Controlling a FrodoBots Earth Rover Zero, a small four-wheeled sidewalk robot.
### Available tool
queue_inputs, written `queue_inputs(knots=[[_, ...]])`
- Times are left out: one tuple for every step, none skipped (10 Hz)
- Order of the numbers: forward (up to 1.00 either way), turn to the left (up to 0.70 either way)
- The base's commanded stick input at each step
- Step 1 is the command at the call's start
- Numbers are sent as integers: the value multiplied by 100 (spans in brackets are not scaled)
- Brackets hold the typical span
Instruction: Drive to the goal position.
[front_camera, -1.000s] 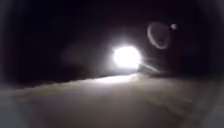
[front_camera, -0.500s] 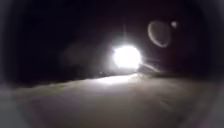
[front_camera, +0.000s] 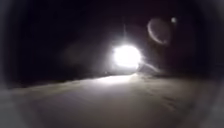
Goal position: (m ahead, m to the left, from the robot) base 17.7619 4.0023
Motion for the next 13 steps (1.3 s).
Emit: queue_inputs(knots=[[85,0],[85,0],[85,0],[85,0],[85,0],[85,0],[85,0],[85,0],[85,0],[85,0],[85,0],[85,0],[85,0]])
